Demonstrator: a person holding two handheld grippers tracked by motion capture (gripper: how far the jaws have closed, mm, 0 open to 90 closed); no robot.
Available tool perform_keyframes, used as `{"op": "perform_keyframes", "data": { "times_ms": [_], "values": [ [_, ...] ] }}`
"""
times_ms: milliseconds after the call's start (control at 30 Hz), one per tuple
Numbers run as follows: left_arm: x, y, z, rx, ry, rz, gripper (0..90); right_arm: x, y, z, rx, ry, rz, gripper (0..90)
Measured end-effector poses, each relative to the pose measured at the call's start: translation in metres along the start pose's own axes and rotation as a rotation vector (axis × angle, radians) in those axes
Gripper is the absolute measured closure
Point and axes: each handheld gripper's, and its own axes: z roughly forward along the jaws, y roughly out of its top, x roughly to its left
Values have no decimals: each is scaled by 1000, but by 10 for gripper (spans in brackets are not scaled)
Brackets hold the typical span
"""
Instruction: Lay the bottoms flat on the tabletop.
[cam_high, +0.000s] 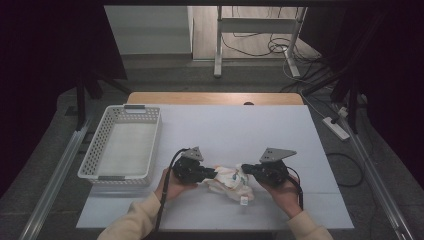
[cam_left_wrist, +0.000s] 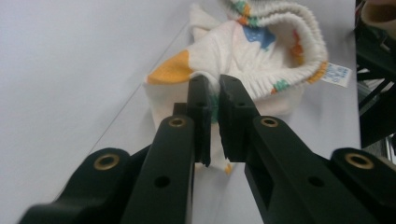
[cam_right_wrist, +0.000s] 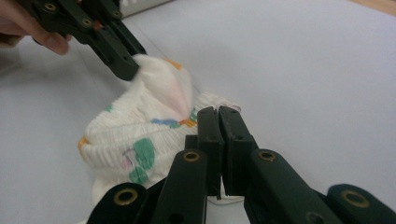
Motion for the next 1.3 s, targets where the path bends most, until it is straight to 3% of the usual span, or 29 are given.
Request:
{"op": "perform_keyframes", "data": {
  "times_ms": [200,333,467,567,667,833,1067,1300],
  "values": [
    [2,-8,-21,-28,5,-49,836,-3,0,-11,-37,-38,30,873],
    [3,-16,-24,-20,-12,-95,836,-5,-3,-17,-51,-57,57,874],
    [4,-24,-19,16,-17,-125,835,-6,-8,-9,-8,-57,80,874],
    [4,-30,-12,43,-22,-137,832,-3,-11,5,70,-81,39,874],
    [5,-33,-9,54,-20,-142,827,-5,-13,13,96,-75,38,874],
    [4,-34,-7,42,-1,-135,799,-10,-14,16,100,-73,61,873],
    [1,-29,-22,-33,83,-87,512,-10,-14,13,84,-62,66,872],
    [-10,-29,-27,-31,99,-12,406,-12,-15,12,79,-55,78,872]
  ]
}}
